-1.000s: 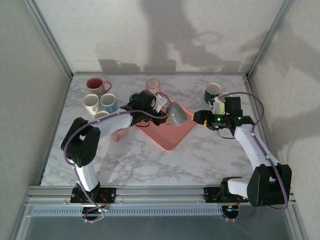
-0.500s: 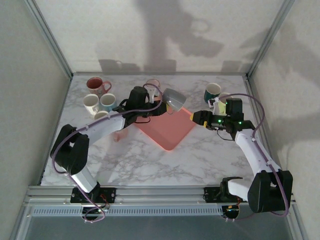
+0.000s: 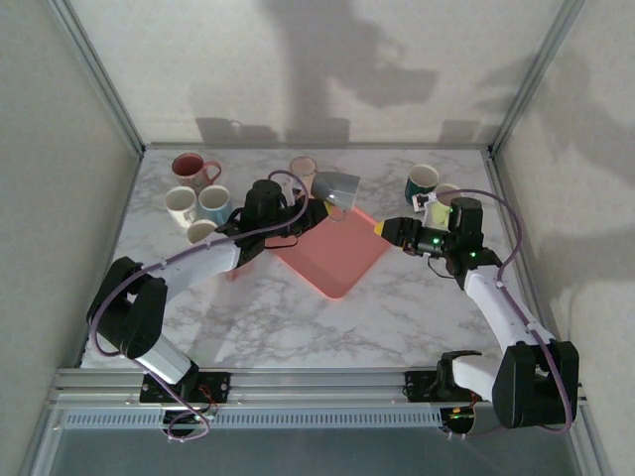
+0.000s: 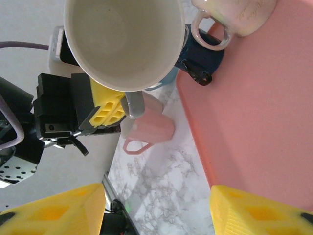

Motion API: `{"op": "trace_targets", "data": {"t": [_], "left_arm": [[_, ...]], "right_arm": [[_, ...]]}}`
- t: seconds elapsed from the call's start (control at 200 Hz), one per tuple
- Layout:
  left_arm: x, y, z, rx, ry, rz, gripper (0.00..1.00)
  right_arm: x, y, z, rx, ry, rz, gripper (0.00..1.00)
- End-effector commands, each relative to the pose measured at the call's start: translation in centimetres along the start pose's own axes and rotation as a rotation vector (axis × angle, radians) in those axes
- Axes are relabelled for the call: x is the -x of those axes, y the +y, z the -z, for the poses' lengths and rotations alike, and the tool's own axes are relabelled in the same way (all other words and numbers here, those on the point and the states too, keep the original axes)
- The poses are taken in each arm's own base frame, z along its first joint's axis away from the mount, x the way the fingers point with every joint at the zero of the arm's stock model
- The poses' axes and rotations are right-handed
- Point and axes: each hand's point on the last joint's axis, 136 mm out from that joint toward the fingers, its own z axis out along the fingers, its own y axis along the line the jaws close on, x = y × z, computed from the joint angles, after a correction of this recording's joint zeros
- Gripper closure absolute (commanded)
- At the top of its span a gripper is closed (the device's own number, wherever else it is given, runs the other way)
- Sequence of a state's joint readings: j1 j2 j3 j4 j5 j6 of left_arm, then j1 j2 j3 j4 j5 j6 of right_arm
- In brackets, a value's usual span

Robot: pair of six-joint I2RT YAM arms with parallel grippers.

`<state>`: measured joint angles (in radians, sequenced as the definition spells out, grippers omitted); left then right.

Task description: Turn the mug right side up

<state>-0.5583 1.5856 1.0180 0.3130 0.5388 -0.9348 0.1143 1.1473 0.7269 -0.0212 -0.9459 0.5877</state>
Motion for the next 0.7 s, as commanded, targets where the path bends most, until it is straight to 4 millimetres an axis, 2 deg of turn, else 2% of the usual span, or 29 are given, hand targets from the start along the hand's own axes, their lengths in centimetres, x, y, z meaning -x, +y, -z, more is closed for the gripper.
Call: {"op": "trace_targets", "data": {"t": [0.0, 0.145, 0.335, 0.531, 0.691], "left_arm": [[2.0, -5.0, 1.7, -0.16, -0.08, -0.01, 1.0], [1.7, -5.3, 1.7, -0.185, -0.077, 0.016, 1.0], [1.2, -5.9, 1.3, -0.219, -0.066, 0.034, 1.0], [0.8, -6.6, 1.1, -0.249, -0.062, 0.055, 1.0], [0.5, -6.8, 0.8, -0.264, -0.055, 0.067, 1.0]], "right_arm": [[0.3, 1.6, -0.2, 0.064, -0.01, 0.039, 0.42], [0.2, 1.9, -0.8, 0.082, -0.006, 0.042, 0.43], [-0.1, 3.9, -3.1, 0.153, 0.034, 0.075, 0.45], [0.5, 4.1, -4.9, 0.169, 0.028, 0.061, 0.49], [1.0, 4.2, -5.5, 0.171, 0.015, 0.059, 0.49]]}}
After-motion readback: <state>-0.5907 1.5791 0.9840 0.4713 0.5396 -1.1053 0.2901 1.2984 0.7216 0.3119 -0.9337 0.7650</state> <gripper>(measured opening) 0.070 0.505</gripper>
